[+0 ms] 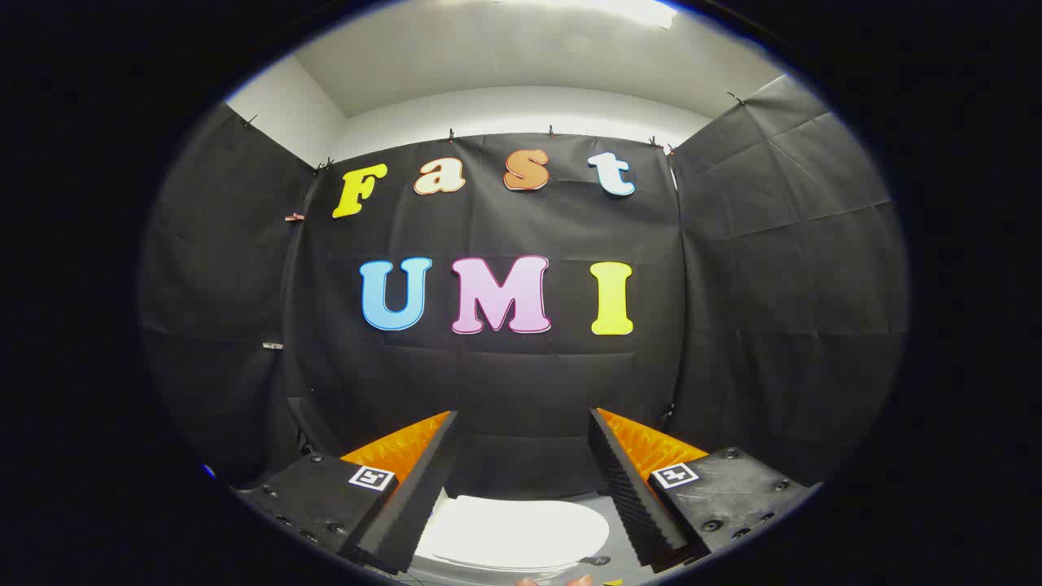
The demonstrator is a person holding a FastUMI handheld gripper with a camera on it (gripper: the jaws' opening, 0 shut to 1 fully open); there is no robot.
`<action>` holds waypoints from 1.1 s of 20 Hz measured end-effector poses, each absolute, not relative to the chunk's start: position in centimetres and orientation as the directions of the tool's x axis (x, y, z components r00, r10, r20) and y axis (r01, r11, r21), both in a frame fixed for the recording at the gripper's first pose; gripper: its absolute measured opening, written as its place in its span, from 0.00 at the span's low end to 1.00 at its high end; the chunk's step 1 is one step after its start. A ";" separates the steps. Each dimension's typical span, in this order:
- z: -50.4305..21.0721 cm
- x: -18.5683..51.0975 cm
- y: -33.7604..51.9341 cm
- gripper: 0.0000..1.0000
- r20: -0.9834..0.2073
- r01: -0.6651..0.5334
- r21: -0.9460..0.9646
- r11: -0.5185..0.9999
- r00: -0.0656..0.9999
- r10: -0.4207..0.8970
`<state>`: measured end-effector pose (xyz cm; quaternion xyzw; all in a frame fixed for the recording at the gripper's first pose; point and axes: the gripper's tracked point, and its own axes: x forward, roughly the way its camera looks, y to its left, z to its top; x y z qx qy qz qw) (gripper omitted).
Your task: Open the toilet lid.
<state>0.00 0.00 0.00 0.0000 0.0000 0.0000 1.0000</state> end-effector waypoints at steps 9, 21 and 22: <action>0.1 -0.2 0.6 0.99 0.009 -0.033 0.010 0.999 0.999 0.033; -1.1 -0.7 -2.5 0.98 0.092 -0.075 -0.060 0.995 0.993 0.080; -1.5 -0.5 -3.1 0.98 0.095 -0.069 -0.061 0.996 0.993 0.075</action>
